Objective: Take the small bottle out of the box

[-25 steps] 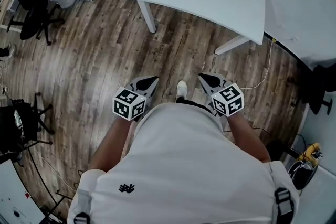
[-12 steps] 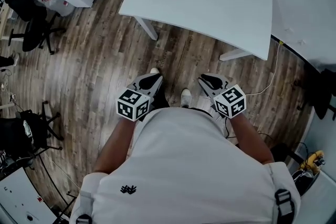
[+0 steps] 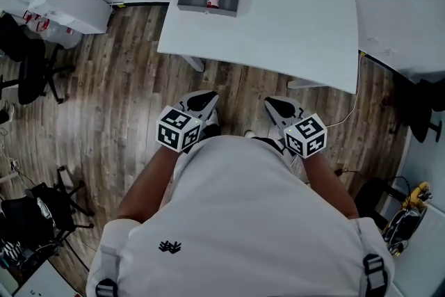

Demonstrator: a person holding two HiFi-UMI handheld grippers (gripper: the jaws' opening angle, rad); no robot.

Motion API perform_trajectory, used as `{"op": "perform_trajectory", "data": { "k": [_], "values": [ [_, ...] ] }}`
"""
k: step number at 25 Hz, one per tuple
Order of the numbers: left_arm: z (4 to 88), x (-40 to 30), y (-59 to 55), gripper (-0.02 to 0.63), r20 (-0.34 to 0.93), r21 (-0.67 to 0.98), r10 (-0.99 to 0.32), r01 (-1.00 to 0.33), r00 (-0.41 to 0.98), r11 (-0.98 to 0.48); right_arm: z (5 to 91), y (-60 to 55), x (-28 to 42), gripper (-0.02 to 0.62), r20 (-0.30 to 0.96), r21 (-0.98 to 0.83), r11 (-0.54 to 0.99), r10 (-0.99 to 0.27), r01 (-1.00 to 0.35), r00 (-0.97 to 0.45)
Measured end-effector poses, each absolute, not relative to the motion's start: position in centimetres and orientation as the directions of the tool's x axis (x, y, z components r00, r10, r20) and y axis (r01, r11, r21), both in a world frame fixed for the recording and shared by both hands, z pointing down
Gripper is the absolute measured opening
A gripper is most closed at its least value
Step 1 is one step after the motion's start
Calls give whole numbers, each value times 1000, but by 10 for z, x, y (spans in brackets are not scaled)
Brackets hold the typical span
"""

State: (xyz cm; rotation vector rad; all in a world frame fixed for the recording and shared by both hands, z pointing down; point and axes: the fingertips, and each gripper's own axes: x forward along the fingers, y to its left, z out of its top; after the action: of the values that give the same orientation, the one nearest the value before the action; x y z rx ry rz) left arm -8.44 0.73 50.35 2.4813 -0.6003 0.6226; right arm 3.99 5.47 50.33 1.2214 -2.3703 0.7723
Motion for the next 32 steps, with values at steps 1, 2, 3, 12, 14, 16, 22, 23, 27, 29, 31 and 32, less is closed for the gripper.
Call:
{"op": "perform_trajectory", "data": {
  "k": [1,2,3,12,14,16,22,23,27,29,31,32],
  "values": [
    [503,-86,-3,27,531,361,-274,-506,802,-783,502,48,38,8,545,-298,462,-636,-835,-546],
    [504,-88,-14,28,532,358,-262,-494,805,-792,501,42,36,6,549,-296,448,-643,-844,-534],
    [505,-90,-25,28,534,356,-251,-484,807,-799,500,38,34,6,553,-295,434,-649,-851,-522],
    [510,-77,-103,70,542,355,-264,-502,798,-788,499,17,48,6,579,-288,397,-653,-872,-488],
    [511,-70,-122,89,553,348,-283,-525,784,-776,501,5,58,6,566,-289,405,-659,-868,-496],
    [513,-64,-145,105,564,348,-312,-563,764,-750,499,-11,71,6,549,-284,421,-665,-862,-506],
    [519,-48,-212,162,622,302,-402,-680,672,-668,498,-49,127,6,512,-305,425,-681,-852,-523],
    [522,-47,-223,167,633,301,-407,-694,658,-654,500,-55,134,6,510,-306,428,-681,-851,-526],
    [538,-44,-259,214,691,271,-419,-749,589,-604,504,-76,161,6,501,-322,427,-680,-845,-535],
    [547,-41,-274,227,720,235,-425,-769,549,-595,508,-81,174,6,498,-336,422,-679,-842,-539],
    [555,-40,-288,234,744,219,-421,-785,518,-580,513,-84,183,6,500,-351,417,-673,-838,-545],
    [559,-39,-294,236,755,218,-415,-792,507,-571,516,-85,187,6,502,-356,418,-669,-836,-548]
  ]
}}
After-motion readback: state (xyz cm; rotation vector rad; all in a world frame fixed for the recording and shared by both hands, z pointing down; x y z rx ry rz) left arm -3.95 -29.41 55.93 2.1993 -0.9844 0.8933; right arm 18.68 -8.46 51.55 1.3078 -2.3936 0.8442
